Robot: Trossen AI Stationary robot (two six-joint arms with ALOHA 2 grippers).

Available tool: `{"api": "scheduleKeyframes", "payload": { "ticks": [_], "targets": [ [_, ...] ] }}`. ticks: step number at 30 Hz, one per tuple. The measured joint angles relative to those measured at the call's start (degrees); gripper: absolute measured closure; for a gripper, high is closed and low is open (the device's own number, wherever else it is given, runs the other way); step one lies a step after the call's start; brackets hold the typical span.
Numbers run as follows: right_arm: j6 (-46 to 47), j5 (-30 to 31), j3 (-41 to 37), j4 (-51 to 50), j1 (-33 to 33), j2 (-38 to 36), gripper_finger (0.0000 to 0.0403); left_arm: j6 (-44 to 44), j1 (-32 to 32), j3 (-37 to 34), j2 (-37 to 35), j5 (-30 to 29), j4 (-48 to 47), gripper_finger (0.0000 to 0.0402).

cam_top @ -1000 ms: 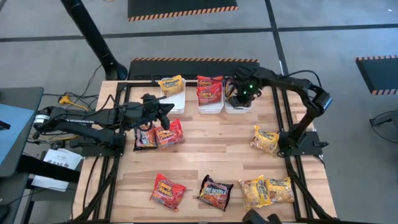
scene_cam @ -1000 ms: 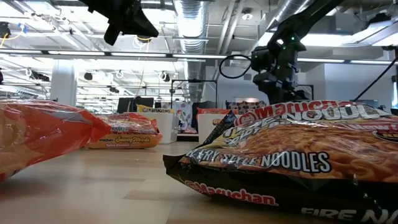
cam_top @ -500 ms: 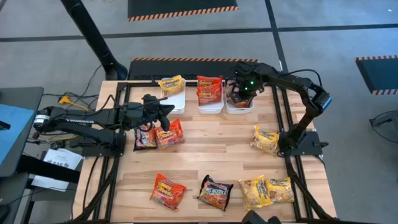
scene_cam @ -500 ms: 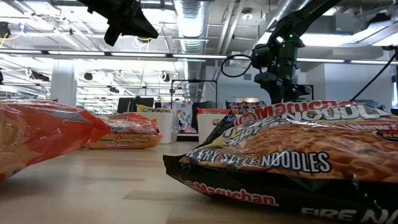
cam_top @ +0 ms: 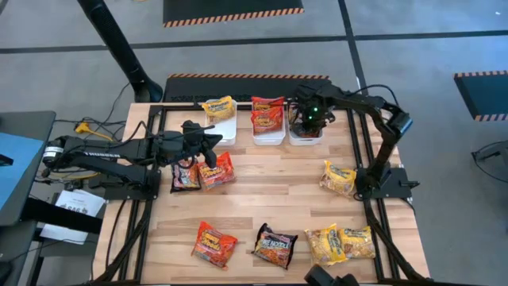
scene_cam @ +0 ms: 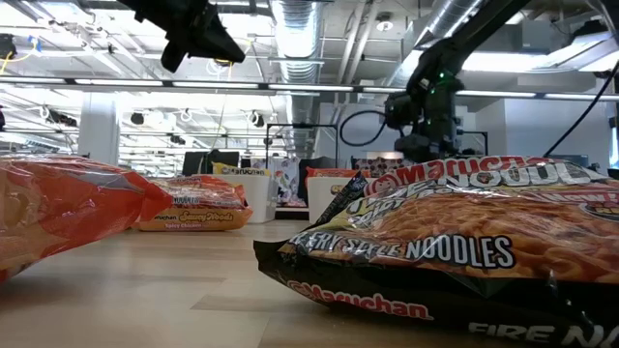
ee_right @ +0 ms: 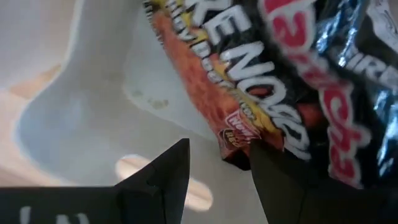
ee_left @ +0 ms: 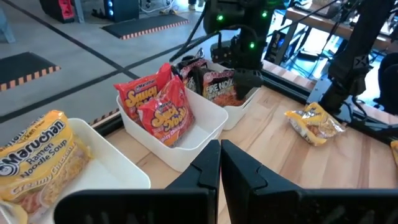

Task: Sort Maruchan noodles
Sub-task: Put the black noodle pack into the right white bin

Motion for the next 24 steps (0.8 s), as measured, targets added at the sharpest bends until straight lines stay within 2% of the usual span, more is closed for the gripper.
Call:
{"api": "scheduleKeyframes", "payload": {
  "ticks": [6,12,24],
  "targets": [
    [-0.04,5.11,0.02,2.48,0.11,2.33,0.0212,-0.46,0.00,0.00,0.00,0.00,-0.15,0.0402],
    [-0.04,7.93,0.04,7.43,-0.80,2.57,0.0212,-0.44,0.00,0.00,0.00,-0.02,-0.45,0.0401],
    [-0.60,13.36,0.07,10.12,-1.96,2.57,0.0212,-0.42,0.00,0.00,0.00,-0.07,-1.09,0.0401]
  ]
}}
